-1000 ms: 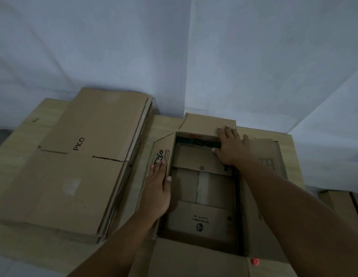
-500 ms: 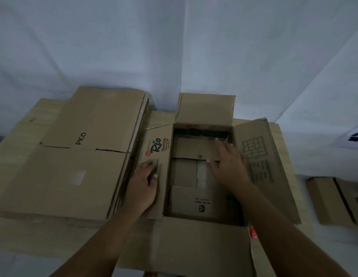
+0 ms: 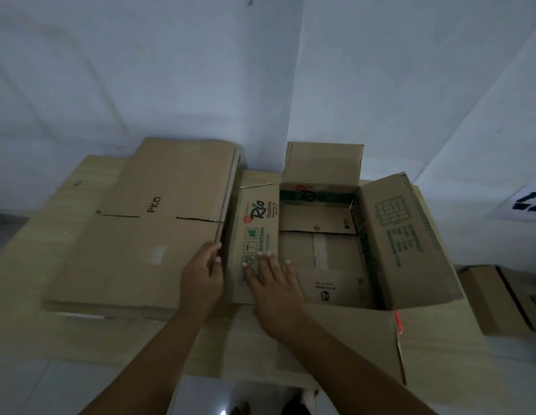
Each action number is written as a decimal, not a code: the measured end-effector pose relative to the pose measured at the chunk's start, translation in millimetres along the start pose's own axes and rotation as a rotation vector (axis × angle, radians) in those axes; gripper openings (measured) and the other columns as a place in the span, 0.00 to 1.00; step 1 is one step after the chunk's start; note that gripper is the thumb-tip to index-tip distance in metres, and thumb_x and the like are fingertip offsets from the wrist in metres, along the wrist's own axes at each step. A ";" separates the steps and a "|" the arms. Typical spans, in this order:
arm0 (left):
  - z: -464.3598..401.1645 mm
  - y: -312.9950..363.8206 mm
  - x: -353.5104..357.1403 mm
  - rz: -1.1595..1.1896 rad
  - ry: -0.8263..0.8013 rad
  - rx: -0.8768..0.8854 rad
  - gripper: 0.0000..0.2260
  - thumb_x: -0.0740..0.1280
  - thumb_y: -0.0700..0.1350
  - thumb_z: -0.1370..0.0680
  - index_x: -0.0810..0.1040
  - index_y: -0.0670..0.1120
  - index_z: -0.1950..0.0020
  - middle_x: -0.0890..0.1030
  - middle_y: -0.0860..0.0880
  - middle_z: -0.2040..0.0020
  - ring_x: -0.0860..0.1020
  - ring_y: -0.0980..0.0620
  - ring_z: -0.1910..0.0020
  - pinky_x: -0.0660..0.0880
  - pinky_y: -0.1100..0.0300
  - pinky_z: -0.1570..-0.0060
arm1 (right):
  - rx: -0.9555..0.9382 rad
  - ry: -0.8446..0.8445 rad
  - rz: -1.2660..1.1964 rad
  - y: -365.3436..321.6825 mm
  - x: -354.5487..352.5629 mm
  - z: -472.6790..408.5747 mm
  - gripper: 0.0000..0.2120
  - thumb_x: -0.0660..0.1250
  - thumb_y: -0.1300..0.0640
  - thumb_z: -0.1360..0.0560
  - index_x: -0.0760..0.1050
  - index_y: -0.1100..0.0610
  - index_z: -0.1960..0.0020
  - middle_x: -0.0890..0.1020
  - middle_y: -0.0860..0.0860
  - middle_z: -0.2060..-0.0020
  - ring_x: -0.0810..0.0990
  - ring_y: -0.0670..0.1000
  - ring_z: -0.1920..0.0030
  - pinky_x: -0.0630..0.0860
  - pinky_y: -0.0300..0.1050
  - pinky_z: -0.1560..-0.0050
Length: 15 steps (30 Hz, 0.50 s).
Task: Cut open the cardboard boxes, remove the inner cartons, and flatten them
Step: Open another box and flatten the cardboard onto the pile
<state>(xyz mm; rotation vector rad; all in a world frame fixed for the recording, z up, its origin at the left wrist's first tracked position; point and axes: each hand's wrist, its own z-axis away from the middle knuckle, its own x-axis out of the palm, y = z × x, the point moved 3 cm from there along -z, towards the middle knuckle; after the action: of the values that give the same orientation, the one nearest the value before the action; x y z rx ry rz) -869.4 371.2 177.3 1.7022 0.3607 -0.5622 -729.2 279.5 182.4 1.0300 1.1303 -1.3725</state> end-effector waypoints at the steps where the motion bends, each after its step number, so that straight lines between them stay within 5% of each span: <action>1: 1.2 -3.3 -3.9 0.015 0.007 -0.020 0.15 0.64 0.37 0.20 0.79 0.42 0.34 0.80 0.47 0.36 0.78 0.50 0.38 0.73 0.56 0.36 | 0.022 -0.014 0.023 -1.4 1.4 -1.7 0.35 0.58 0.52 0.18 0.42 0.52 0.19 0.42 0.58 0.19 0.38 0.60 0.20 0.42 0.64 0.23; 5: 5.2 -4.6 -18.3 0.042 0.040 -0.040 0.14 0.63 0.41 0.18 0.78 0.43 0.33 0.80 0.48 0.37 0.77 0.52 0.39 0.70 0.62 0.39 | 0.079 0.081 -0.128 0.4 -17.4 2.6 0.35 0.54 0.59 0.17 0.35 0.52 0.19 0.40 0.55 0.19 0.39 0.56 0.20 0.43 0.55 0.21; 10: -2.0 8.5 -21.9 0.187 0.094 -0.054 0.13 0.62 0.45 0.16 0.79 0.47 0.34 0.81 0.52 0.42 0.77 0.56 0.42 0.67 0.79 0.50 | 0.105 0.342 -0.494 5.6 -76.2 11.8 0.35 0.58 0.55 0.16 0.38 0.48 0.19 0.46 0.46 0.19 0.48 0.48 0.20 0.64 0.52 0.25; 13: -13.7 31.3 -17.0 0.245 0.094 -0.008 0.12 0.63 0.46 0.17 0.79 0.48 0.35 0.82 0.51 0.41 0.79 0.53 0.41 0.74 0.66 0.43 | 0.175 0.579 -0.709 13.5 -110.5 19.4 0.29 0.57 0.49 0.16 0.50 0.49 0.18 0.65 0.48 0.23 0.69 0.47 0.28 0.72 0.47 0.32; 15: -20.1 51.1 -11.0 0.276 0.064 0.040 0.13 0.64 0.49 0.18 0.79 0.49 0.34 0.82 0.51 0.40 0.79 0.52 0.40 0.76 0.58 0.40 | 0.235 0.705 -0.848 21.7 -129.1 28.8 0.24 0.59 0.50 0.17 0.61 0.53 0.22 0.77 0.47 0.35 0.75 0.43 0.39 0.73 0.35 0.40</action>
<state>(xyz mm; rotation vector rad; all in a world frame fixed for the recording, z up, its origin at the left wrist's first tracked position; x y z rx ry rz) -848.3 381.0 228.2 1.7747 0.1557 -0.3145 -695.2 274.9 311.9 1.3237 2.1324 -1.8826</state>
